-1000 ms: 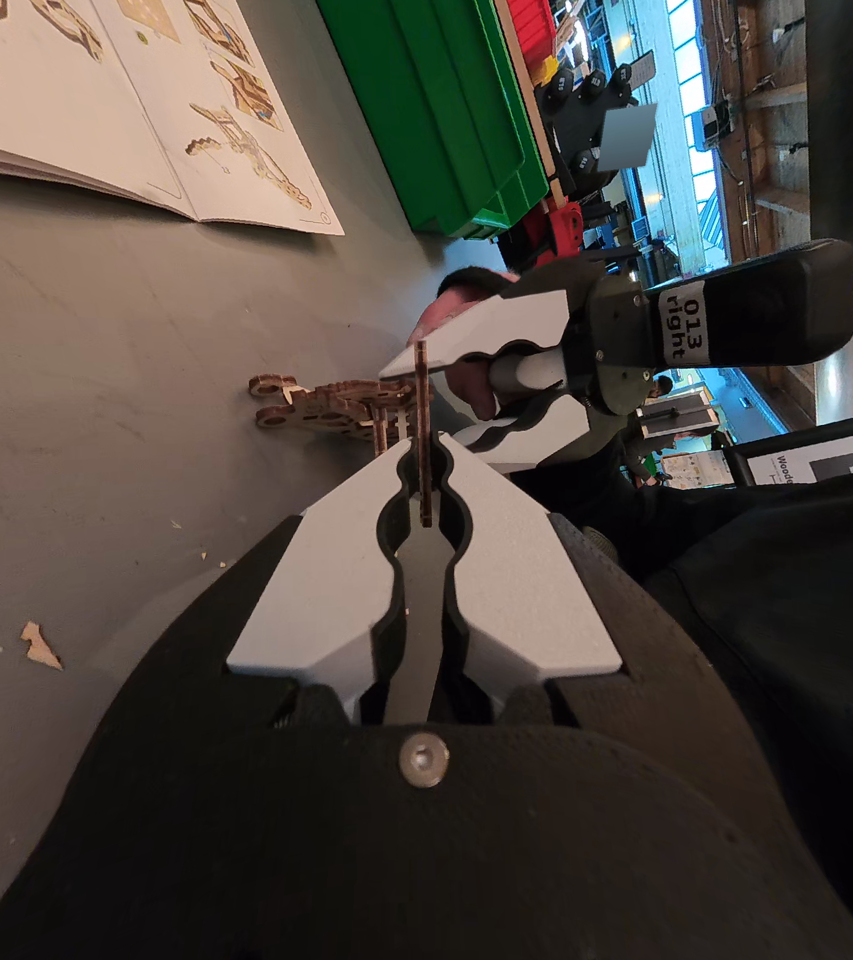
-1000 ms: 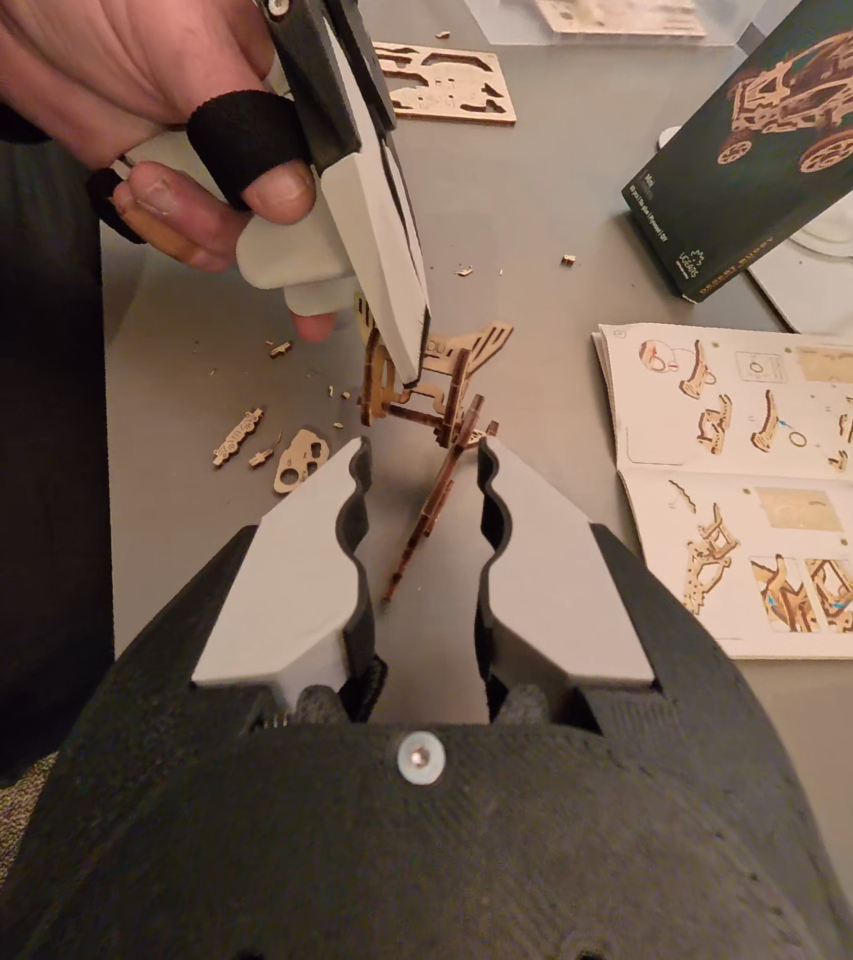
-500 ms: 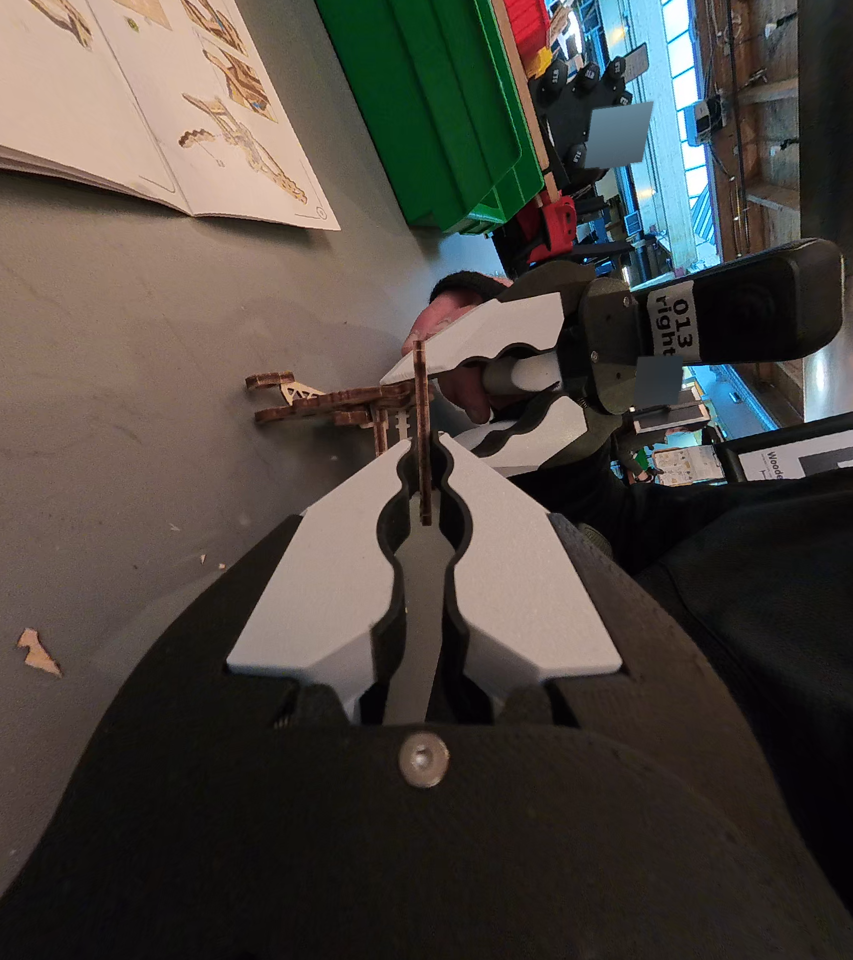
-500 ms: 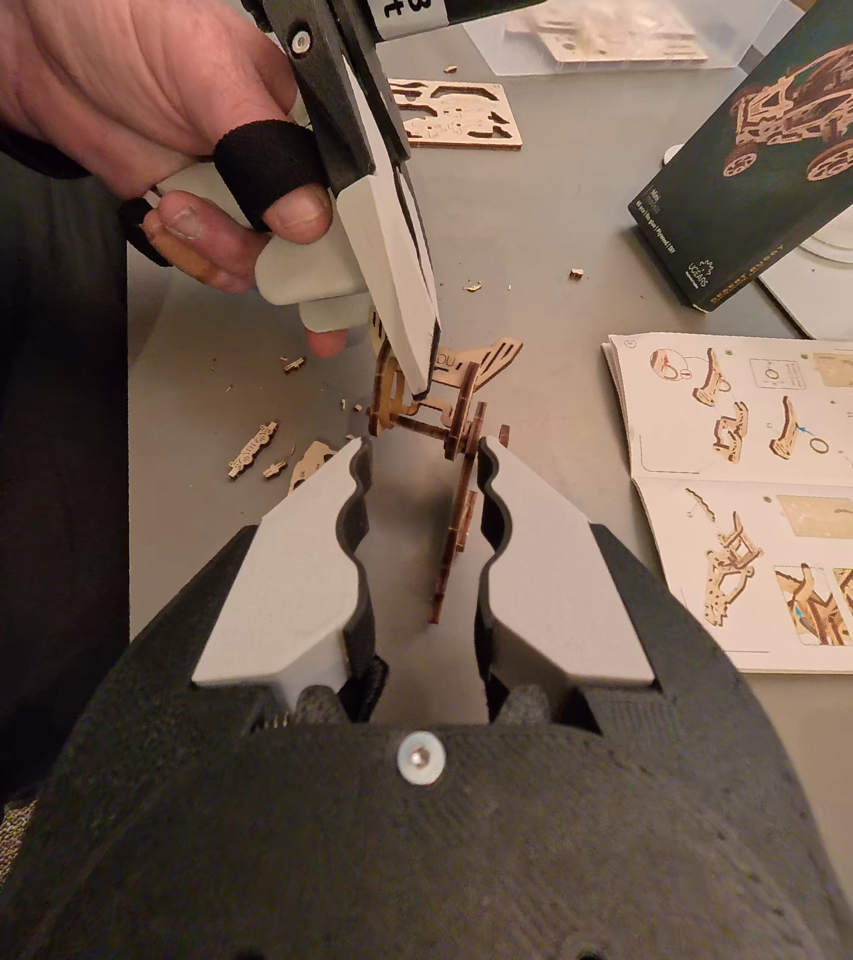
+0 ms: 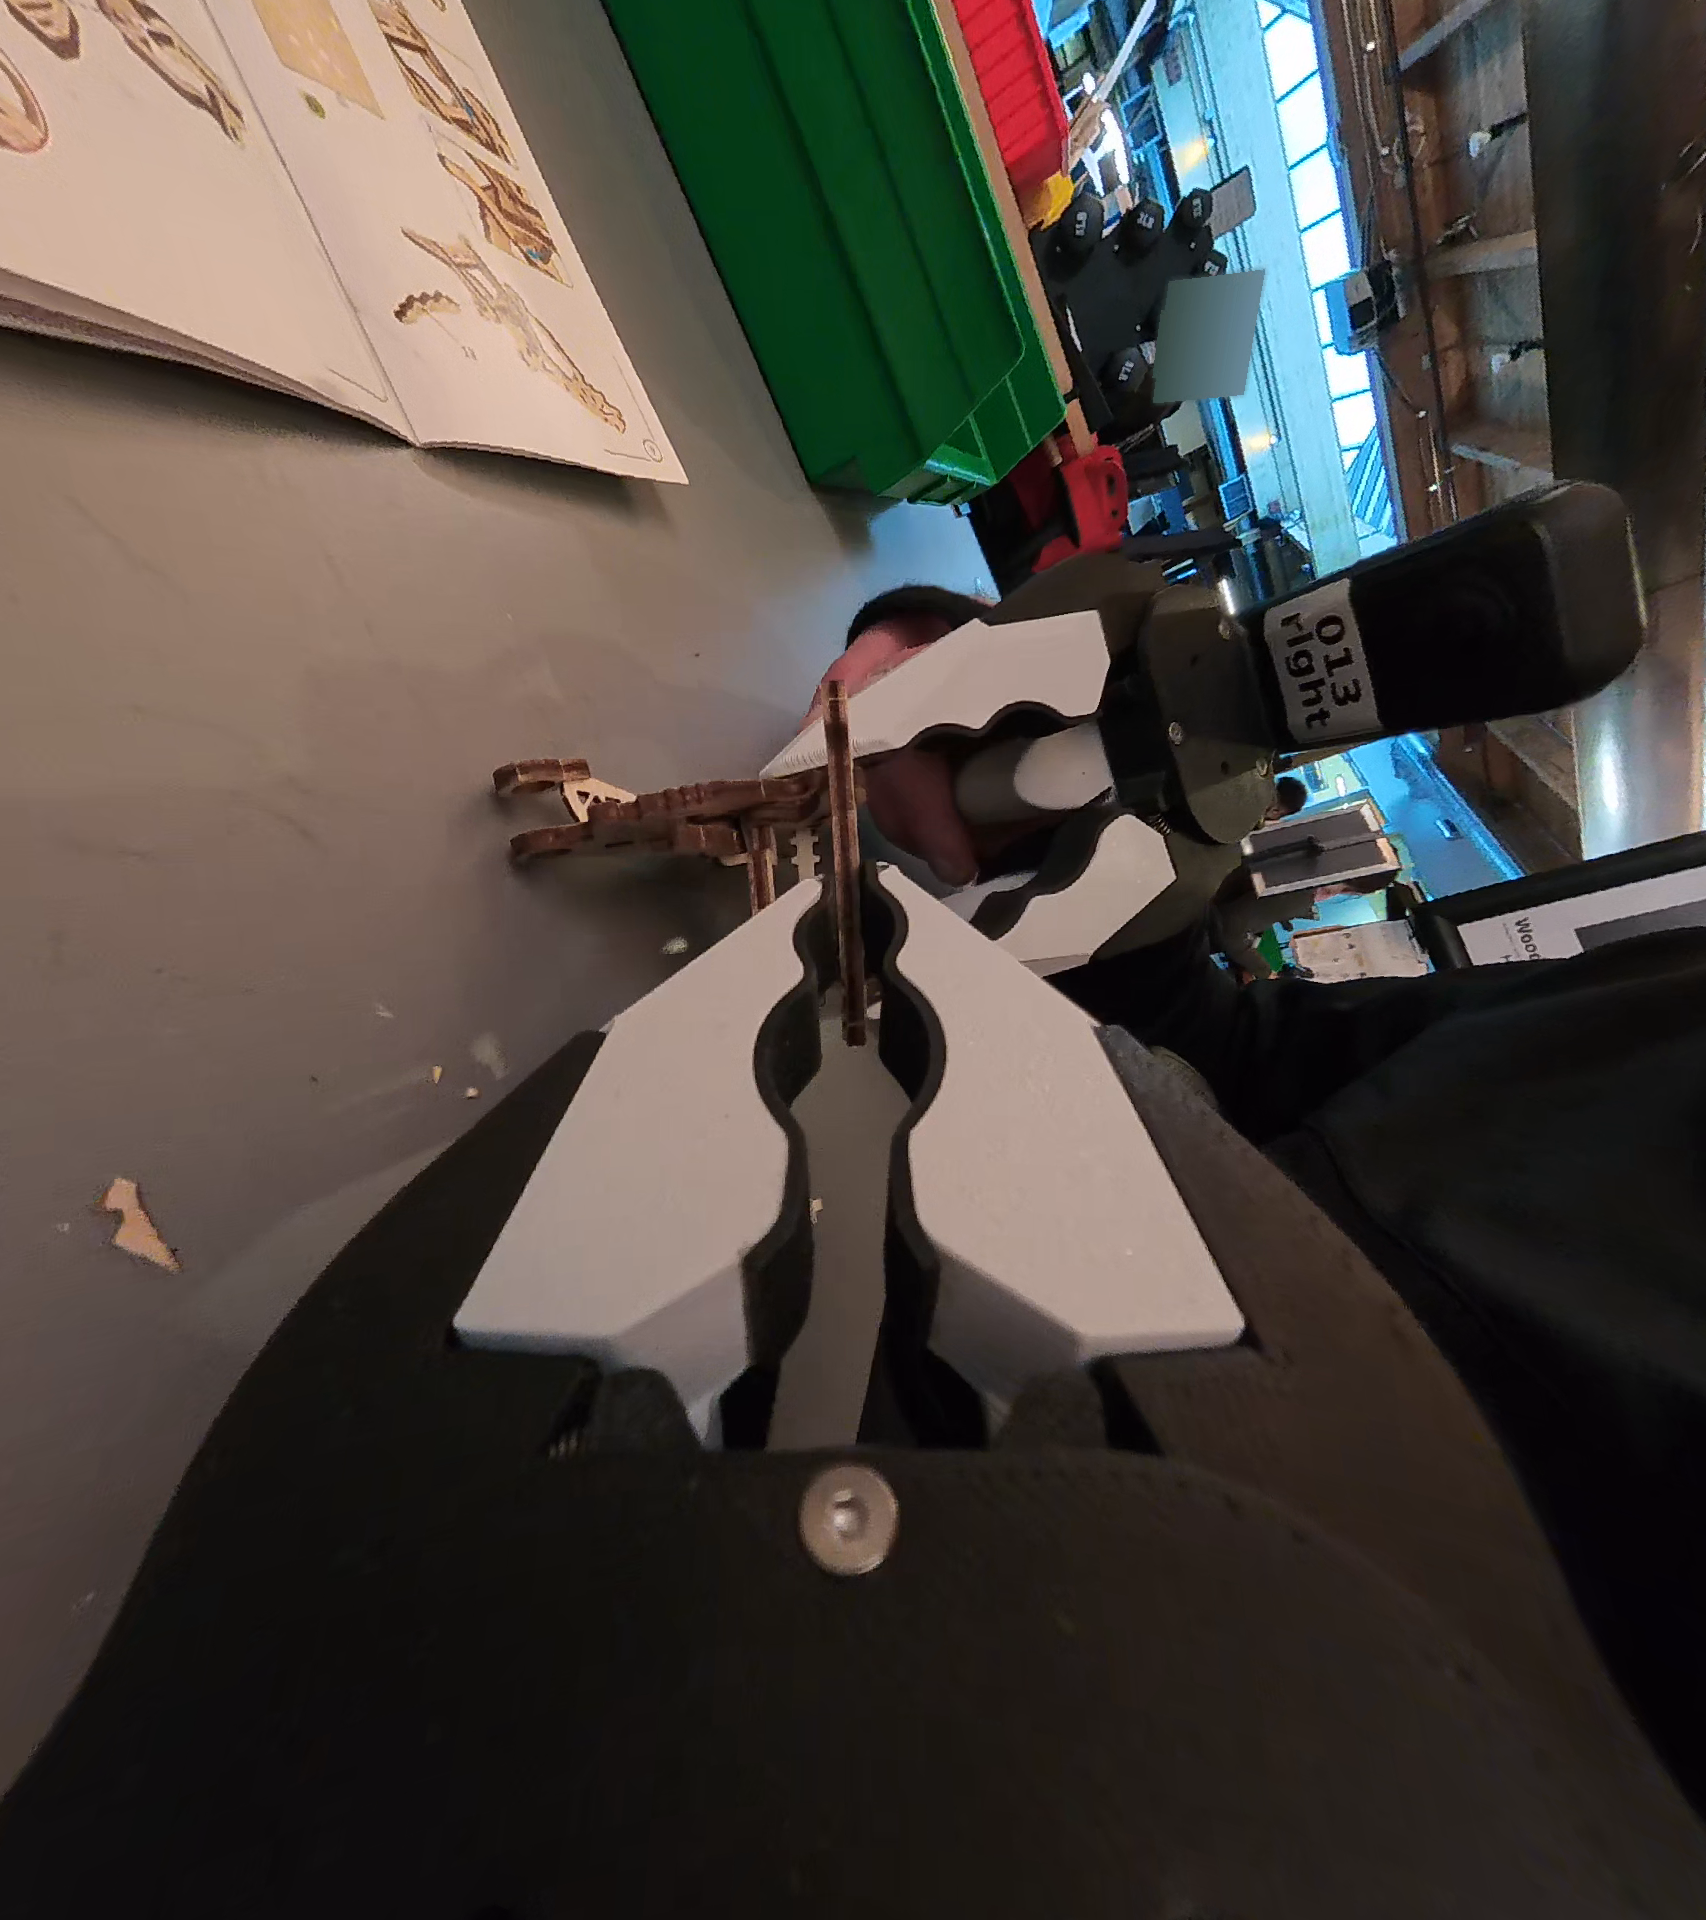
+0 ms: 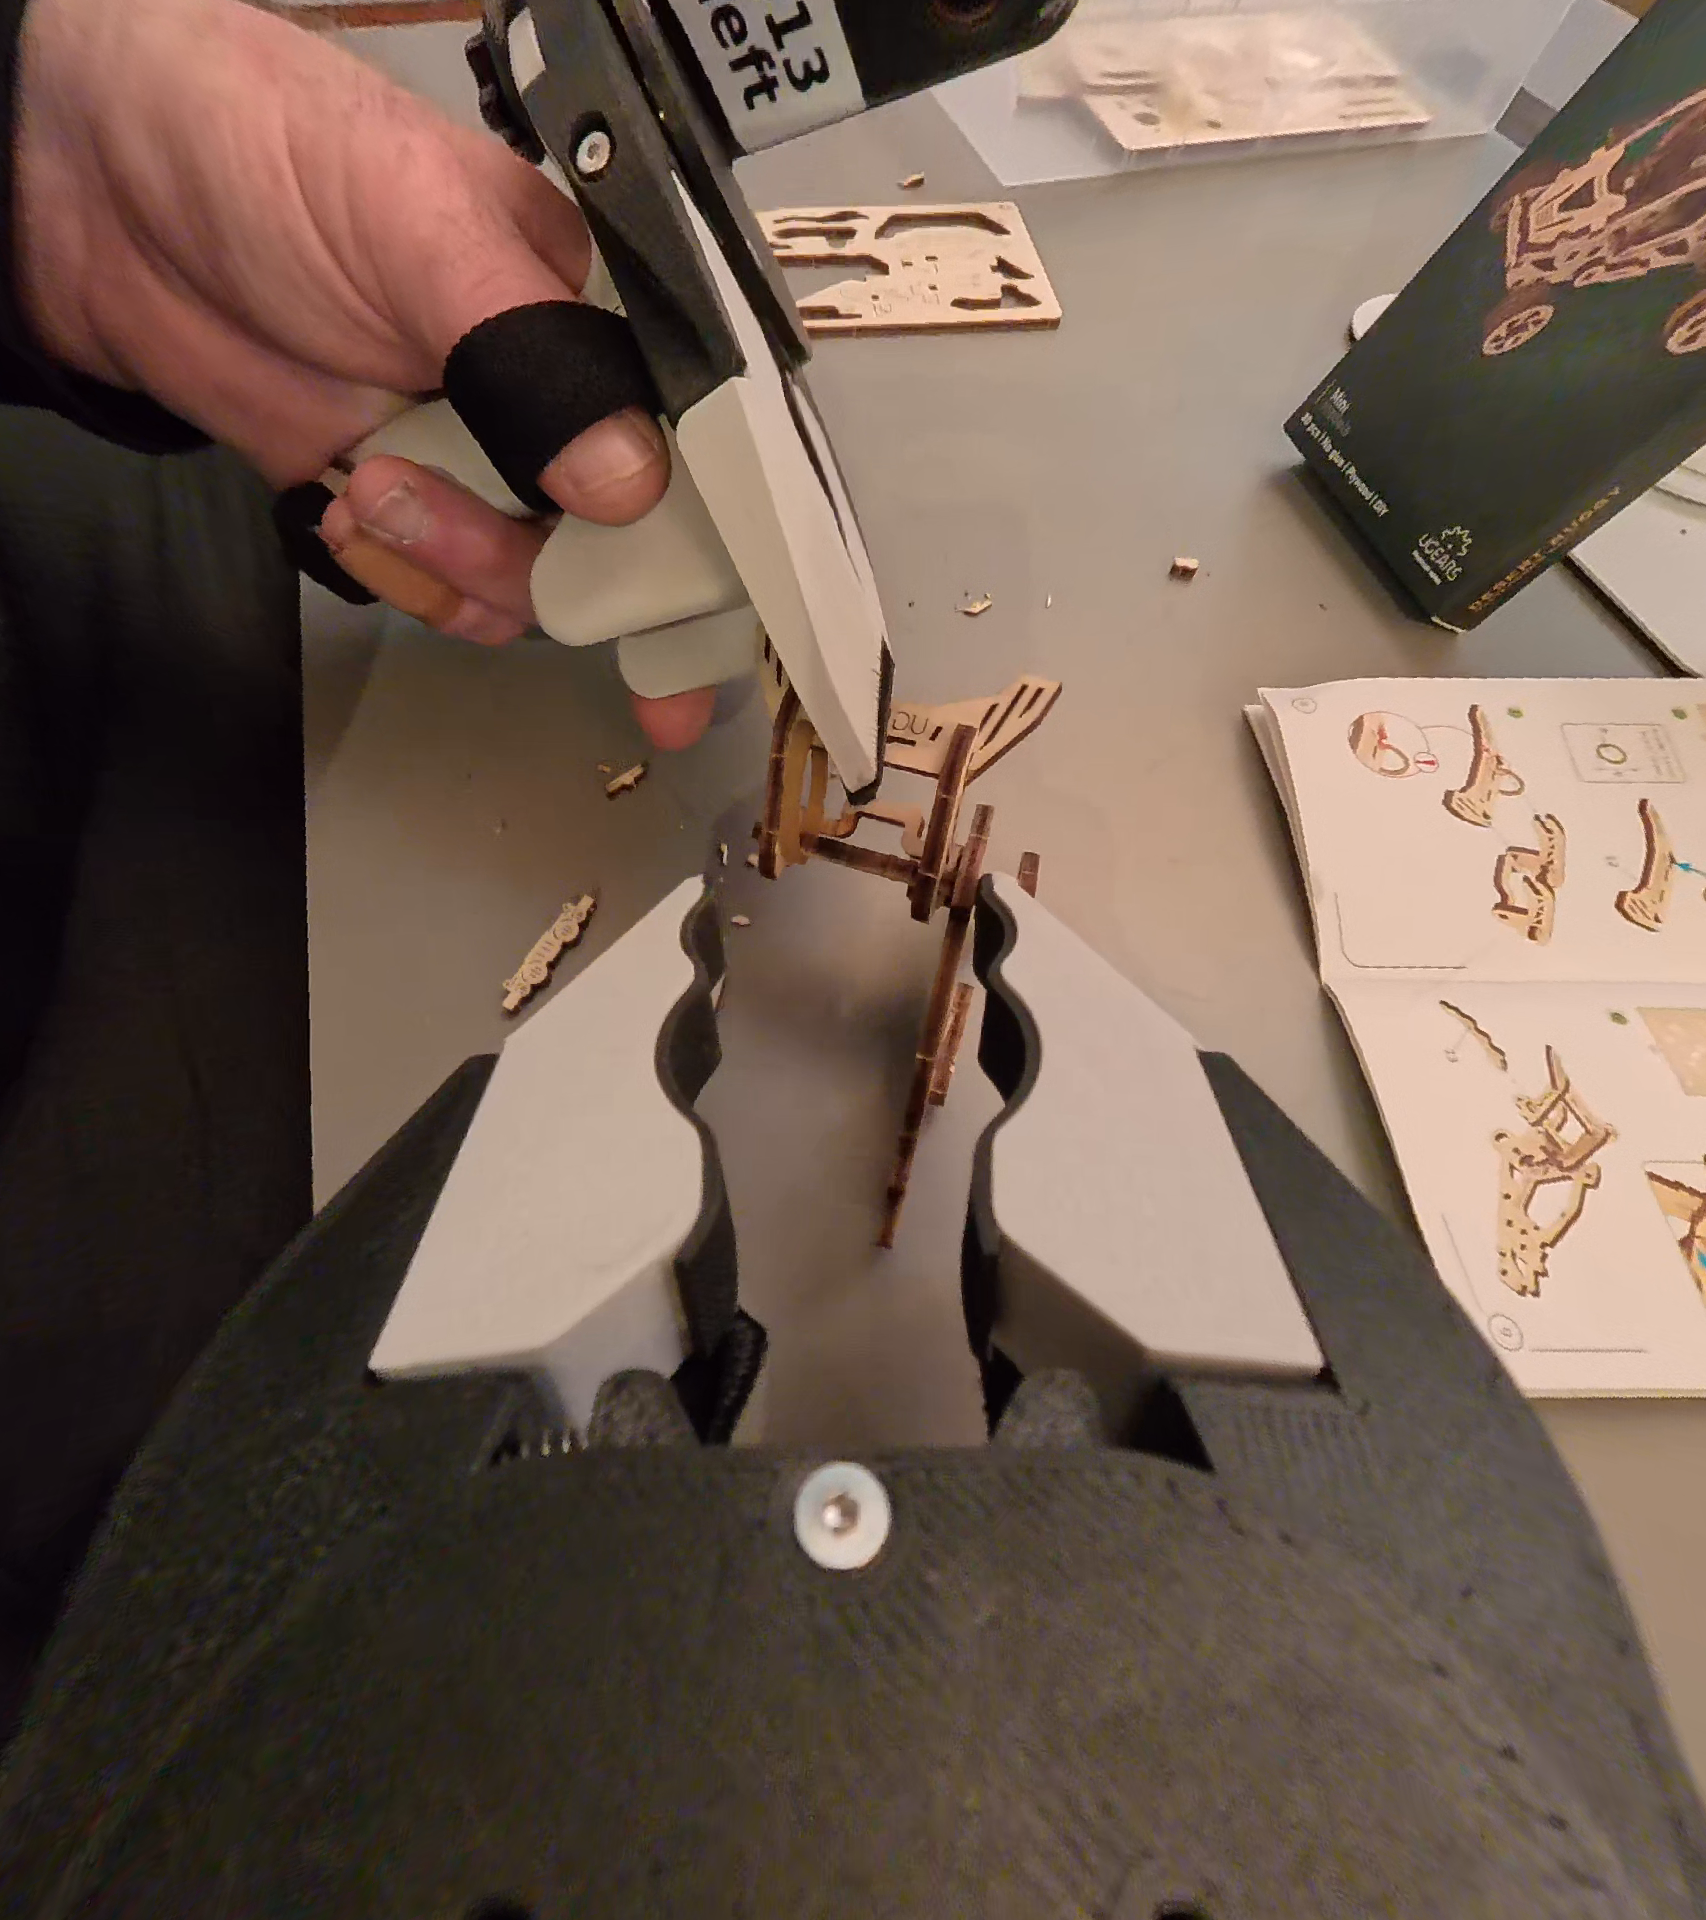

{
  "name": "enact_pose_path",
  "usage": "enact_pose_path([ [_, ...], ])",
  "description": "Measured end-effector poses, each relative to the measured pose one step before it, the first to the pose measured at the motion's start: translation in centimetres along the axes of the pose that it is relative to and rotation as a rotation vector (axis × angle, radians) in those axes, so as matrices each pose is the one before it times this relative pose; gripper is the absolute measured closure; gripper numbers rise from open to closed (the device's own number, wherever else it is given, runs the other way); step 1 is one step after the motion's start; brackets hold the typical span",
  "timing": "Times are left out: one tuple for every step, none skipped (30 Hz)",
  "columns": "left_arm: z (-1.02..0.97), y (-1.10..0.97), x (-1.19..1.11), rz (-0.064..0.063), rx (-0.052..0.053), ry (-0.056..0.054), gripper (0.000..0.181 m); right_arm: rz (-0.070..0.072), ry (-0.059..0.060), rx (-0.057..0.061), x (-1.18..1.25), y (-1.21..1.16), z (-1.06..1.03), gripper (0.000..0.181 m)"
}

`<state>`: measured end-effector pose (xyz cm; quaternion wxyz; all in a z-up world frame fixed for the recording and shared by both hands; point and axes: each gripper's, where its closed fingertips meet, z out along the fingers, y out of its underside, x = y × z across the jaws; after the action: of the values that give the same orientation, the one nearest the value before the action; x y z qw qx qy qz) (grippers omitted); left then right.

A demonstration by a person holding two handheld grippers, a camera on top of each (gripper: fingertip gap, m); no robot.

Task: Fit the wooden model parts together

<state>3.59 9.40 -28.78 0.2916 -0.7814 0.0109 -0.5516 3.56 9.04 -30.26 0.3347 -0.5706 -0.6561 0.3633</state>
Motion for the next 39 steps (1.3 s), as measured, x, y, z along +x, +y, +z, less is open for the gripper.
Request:
enact_pose_path([
  [-0.055, -0.065, -0.017, 0.003, 0.0003, -0.003, 0.18, 0.0143, -0.0015, 0.0042, 0.025, -0.09, 0.049, 0.135],
  [-0.048, -0.062, -0.034, 0.0016, 0.0006, -0.0019, 0.18, 0.0112, -0.0017, 0.0039, 0.014, -0.078, 0.068, 0.135],
  [-0.05, -0.021, -0.056, 0.0006, -0.001, -0.0016, 0.18, 0.006, -0.0001, 0.0013, 0.013, -0.036, 0.06, 0.135],
  [-0.033, -0.014, -0.074, -0.0012, -0.0018, -0.0023, 0.18, 0.0066, 0.0018, -0.0002, 0.039, -0.014, 0.086, 0.135],
  [-0.05, -0.031, -0.073, -0.0009, -0.0007, -0.0023, 0.18, 0.0099, 0.0006, 0.001, 0.01, -0.036, 0.102, 0.135],
  [-0.067, -0.027, -0.091, -0.0001, -0.0022, -0.0033, 0.18, 0.0078, -0.001, 0.0026, -0.038, -0.046, 0.114, 0.133],
  [-0.057, -0.026, -0.044, -0.0006, -0.0026, -0.0003, 0.18, 0.0052, -0.0005, 0.0034, -0.027, -0.047, 0.081, 0.132],
  [-0.061, -0.065, -0.036, -0.0001, -0.0017, -0.0007, 0.18, 0.0073, -0.0006, 0.0026, -0.014, -0.057, 0.071, 0.131],
  [-0.046, -0.053, -0.038, 0.0035, -0.0018, -0.0031, 0.18, 0.0073, -0.0018, 0.0029, -0.012, -0.052, 0.054, 0.13],
  [-0.03, -0.036, -0.032, 0.0026, -0.0028, -0.0029, 0.18, 0.0054, -0.0005, 0.0029, 0.009, -0.046, 0.046, 0.129],
  [-0.021, -0.054, -0.013, -0.0004, -0.0011, -0.0014, 0.18, 0.0031, -0.0002, 0.0022, 0.008, -0.023, 0.04, 0.129],
  [-0.016, -0.045, -0.018, -0.0001, -0.0011, -0.0005, 0.18, 0.0012, -0.0001, 0.002, 0.011, -0.024, 0.025, 0.128],
  [-0.036, -0.017, -0.011, 0.0018, -0.0016, -0.0003, 0.18, 0.0006, -0.0008, 0.0018, 0.005, -0.021, 0.024, 0.128],
  [-0.023, -0.013, -0.013, -0.0008, -0.0014, 0.0003, 0.18, 0.0007, -0.0014, 0.0019, -0.013, -0.009, 0.022, 0.128],
  [-0.016, -0.029, 0.013, -0.0033, 0.0007, 0.0021, 0.18, 0.0019, -0.0013, 0.0024, -0.001, -0.02, 0.01, 0.128],
  [-0.01, -0.021, 0.017, -0.003, 0.0003, 0.0023, 0.18, 0.0016, -0.0013, 0.0024, -0.011, -0.029, 0.006, 0.128],
  [-0.013, -0.014, -0.002, -0.0029, -0.0001, 0.001, 0.18, 0.0004, -0.0012, 0.0017, -0.011, 0.003, 0.003, 0.128],
  [-0.013, -0.004, -0.024, -0.0008, -0.001, -0.0005, 0.18, 0.0012, -0.0014, 0.0014, 0.003, 0.011, 0.013, 0.128],
  [-0.002, -0.016, -0.003, -0.0003, -0.0003, 0.0004, 0.18, 0.002, -0.0016, 0.0022, 0.003, -0.018, 0.007, 0.128],
  [-0.014, -0.022, -0.014, -0.0016, 0.0001, 0.0001, 0.18, 0.001, -0.0013, 0.0018, 0.004, -0.012, 0.005, 0.128],
  [-0.009, -0.022, -0.007, -0.0012, 0.0, 0.0, 0.18, 0.001, -0.0008, 0.0014, 0.023, -0.011, 0.01, 0.128],
  [0.002, -0.004, -0.011, -0.0004, -0.0003, -0.0008, 0.18, 0.0018, -0.0005, 0.0005, 0.031, -0.012, 0.006, 0.128],
  [-0.007, -0.035, -0.006, -0.0004, 0.0012, -0.0004, 0.18, 0.0005, 0.0003, -0.0001, 0.032, -0.022, 0.017, 0.128],
  [-0.005, -0.031, -0.015, -0.0003, 0.0012, -0.0004, 0.18, -0.0007, 0.0009, 0.0, 0.028, -0.019, 0.012, 0.128],
  [-0.009, -0.033, -0.024, -0.0012, 0.0003, -0.0001, 0.18, 0.0012, 0.0003, 0.0001, 0.028, -0.016, 0.024, 0.128],
  [-0.018, -0.056, -0.016, -0.0033, 0.002, 0.0015, 0.18, 0.0031, -0.0006, 0.0009, 0.003, -0.028, 0.029, 0.127],
  [-0.026, -0.068, 0.01, -0.0026, 0.0018, 0.0019, 0.18, 0.0022, -0.0002, 0.0025, -0.018, -0.063, 0.026, 0.126],
  [-0.034, -0.059, -0.018, -0.0001, -0.0008, -0.0006, 0.18, 0.0025, -0.0003, 0.0023, -0.01, -0.055, 0.036, 0.125],
  [-0.067, -0.092, -0.02, 0.0029, 0.0003, -0.0028, 0.18, 0.0051, -0.0009, 0.0035, -0.026, -0.091, 0.057, 0.123],
  [-0.094, -0.09, -0.047, 0.0029, 0.0011, -0.0036, 0.18, 0.0072, -0.0008, 0.0056, -0.005, -0.113, 0.095, 0.122],
  [-0.107, -0.088, -0.076, -0.0007, 0.0015, -0.0025, 0.18, 0.0081, -0.0018, 0.0053, -0.042, -0.127, 0.13, 0.121],
  [-0.113, -0.067, -0.081, -0.0037, 0.0006, -0.0004, 0.18, 0.0049, -0.0016, 0.0026, -0.064, -0.082, 0.153, 0.119],
  [-0.099, -0.066, -0.111, -0.0023, 0.001, -0.0016, 0.18, 0.0009, 0.0009, -0.0014, -0.016, -0.034, 0.167, 0.117],
  [-0.076, -0.051, -0.089, -0.0014, 0.0006, -0.0004, 0.18, -0.0008, 0.0019, -0.0025, 0.015, -0.024, 0.123, 0.116],
  [-0.062, -0.049, -0.052, -0.0024, 0.0011, 0.0003, 0.18, 0.0008, -0.0013, -0.0009, 0.005, -0.025, 0.084, 0.116],
  [-0.027, -0.056, -0.027, -0.0001, 0.0014, -0.0007, 0.18, 0.004, -0.0039, 0.0003, 0.002, -0.041, 0.054, 0.115],
  [-0.025, -0.028, 0.002, 0.0035, 0.0005, -0.0017, 0.18, 0.0054, -0.0044, 0.0017, 0.031, -0.049, 0.009, 0.115],
  [-0.014, -0.028, 0.01, 0.0056, -0.0008, -0.0032, 0.18, 0.0059, -0.0052, 0.0018, 0.022, -0.065, -0.01, 0.115],
  [-0.002, -0.022, 0.01, 0.0061, -0.0018, -0.0039, 0.18, 0.0049, -0.0045, 0.0011, 0.009, -0.04, -0.016, 0.115],
])
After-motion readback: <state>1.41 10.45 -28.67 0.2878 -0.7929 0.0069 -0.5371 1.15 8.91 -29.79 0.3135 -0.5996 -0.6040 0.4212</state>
